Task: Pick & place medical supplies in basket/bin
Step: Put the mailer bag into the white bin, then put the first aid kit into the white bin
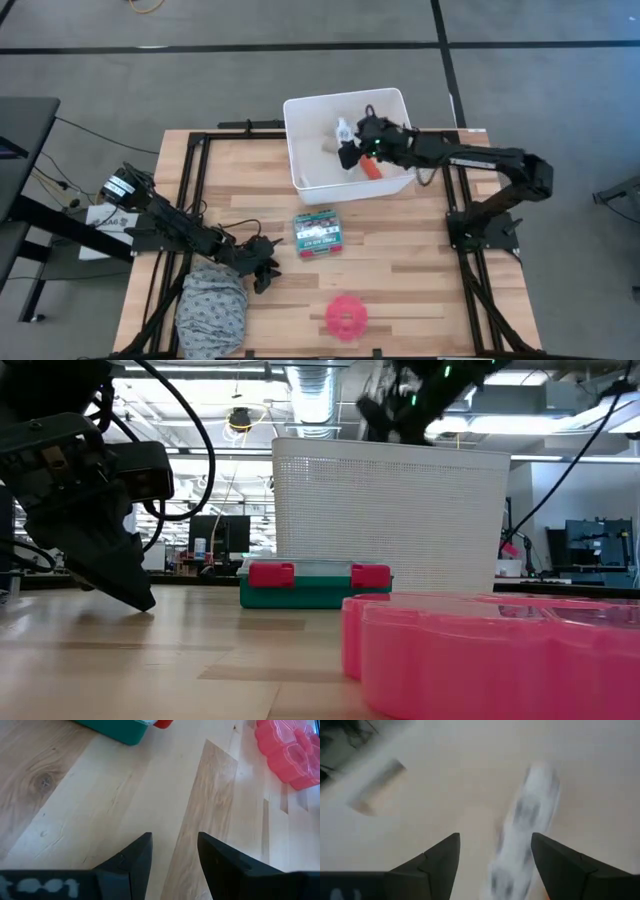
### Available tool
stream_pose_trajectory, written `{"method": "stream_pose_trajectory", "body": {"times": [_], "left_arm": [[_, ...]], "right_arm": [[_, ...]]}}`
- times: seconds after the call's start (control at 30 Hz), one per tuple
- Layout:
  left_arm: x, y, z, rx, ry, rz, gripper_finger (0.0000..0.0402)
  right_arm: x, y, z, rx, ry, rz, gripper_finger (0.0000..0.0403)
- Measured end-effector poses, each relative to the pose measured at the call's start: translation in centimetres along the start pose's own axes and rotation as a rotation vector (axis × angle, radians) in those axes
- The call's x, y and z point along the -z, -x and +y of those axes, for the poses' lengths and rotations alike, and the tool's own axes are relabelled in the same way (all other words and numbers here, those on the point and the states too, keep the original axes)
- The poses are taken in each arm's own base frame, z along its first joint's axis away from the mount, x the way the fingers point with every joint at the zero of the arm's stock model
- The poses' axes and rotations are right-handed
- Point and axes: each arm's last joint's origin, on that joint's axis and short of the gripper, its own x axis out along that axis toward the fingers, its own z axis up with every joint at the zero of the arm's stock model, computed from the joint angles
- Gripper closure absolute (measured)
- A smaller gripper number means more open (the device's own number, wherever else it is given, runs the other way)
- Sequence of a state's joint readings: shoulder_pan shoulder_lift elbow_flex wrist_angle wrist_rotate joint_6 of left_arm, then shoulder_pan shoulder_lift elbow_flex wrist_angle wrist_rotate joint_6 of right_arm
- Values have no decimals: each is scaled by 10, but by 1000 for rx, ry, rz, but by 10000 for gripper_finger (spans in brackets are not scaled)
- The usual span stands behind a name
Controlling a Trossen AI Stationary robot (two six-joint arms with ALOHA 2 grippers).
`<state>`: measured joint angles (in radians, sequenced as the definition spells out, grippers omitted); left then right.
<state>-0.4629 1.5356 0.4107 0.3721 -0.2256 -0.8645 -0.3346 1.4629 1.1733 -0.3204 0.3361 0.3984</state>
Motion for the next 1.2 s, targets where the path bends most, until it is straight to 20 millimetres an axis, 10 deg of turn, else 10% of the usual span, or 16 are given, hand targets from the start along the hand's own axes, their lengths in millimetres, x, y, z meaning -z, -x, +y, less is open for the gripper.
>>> {"method": "stream_pose_trajectory", "body": {"times": [0.5, 0.73, 0.97, 1.2], "left_arm": [[1, 0, -1, 2, -15, 2, 250], [0, 0, 0, -4, -14, -5, 250], [0, 0, 0, -11, -34, -14, 250], [0, 0, 0, -11, -33, -18, 250]], "right_arm": [[-3, 31, 15, -161, 70, 67, 163], [-15, 87, 58, -517, 93, -17, 163], [46, 129, 127, -784, 419, 122, 163], [125, 129, 168, -774, 674, 353, 163]]}}
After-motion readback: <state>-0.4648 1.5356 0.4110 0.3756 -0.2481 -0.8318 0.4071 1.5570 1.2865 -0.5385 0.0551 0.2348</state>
